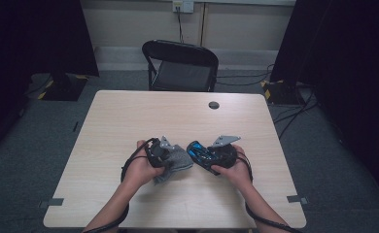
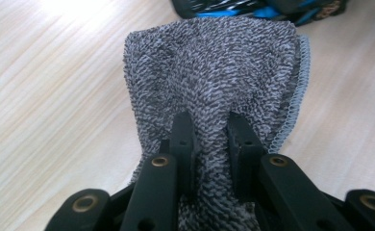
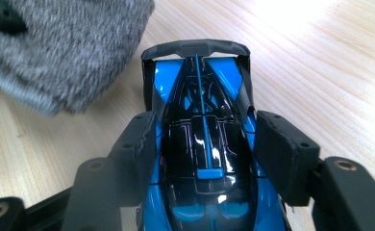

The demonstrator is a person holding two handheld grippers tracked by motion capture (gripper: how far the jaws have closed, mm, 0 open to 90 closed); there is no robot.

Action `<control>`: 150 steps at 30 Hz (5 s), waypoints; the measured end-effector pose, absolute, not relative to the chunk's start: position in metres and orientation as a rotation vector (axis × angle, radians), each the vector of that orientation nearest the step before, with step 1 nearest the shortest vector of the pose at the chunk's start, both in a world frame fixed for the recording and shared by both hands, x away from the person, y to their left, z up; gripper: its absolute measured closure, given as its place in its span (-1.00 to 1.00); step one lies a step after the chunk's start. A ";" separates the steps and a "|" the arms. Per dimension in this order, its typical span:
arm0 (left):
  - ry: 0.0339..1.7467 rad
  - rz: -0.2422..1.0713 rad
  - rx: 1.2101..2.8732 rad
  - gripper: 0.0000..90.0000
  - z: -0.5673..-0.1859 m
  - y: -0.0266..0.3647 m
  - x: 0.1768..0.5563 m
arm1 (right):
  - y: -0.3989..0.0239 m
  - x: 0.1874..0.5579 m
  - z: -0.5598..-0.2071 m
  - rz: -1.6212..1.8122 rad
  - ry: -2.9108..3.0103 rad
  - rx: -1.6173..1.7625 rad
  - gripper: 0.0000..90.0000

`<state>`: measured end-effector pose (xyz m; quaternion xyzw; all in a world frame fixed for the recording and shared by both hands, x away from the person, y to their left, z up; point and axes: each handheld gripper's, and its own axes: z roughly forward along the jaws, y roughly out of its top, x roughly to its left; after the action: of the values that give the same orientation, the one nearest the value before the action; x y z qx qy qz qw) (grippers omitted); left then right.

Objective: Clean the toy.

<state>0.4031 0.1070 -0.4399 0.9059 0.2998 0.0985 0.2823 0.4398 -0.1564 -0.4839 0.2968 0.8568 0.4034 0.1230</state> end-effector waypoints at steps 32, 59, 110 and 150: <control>0.429 0.028 2.464 0.69 -0.458 0.025 0.361 | -0.158 0.442 -0.484 1.199 2.509 0.855 -0.02; 0.480 0.054 2.405 0.68 -0.471 0.017 0.378 | -0.163 0.439 -0.487 1.237 2.486 0.848 -0.02; 0.843 0.310 2.316 0.69 -0.458 0.107 0.410 | -0.170 0.437 -0.493 1.318 2.453 0.840 -0.02; 0.685 0.161 2.283 0.69 -0.440 0.078 0.375 | -0.170 0.441 -0.493 1.342 2.461 0.851 -0.02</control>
<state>0.3752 0.0784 -0.4403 0.8887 0.2667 0.0625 0.3676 0.4408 -0.1696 -0.4933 0.2888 0.8354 0.4555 0.1059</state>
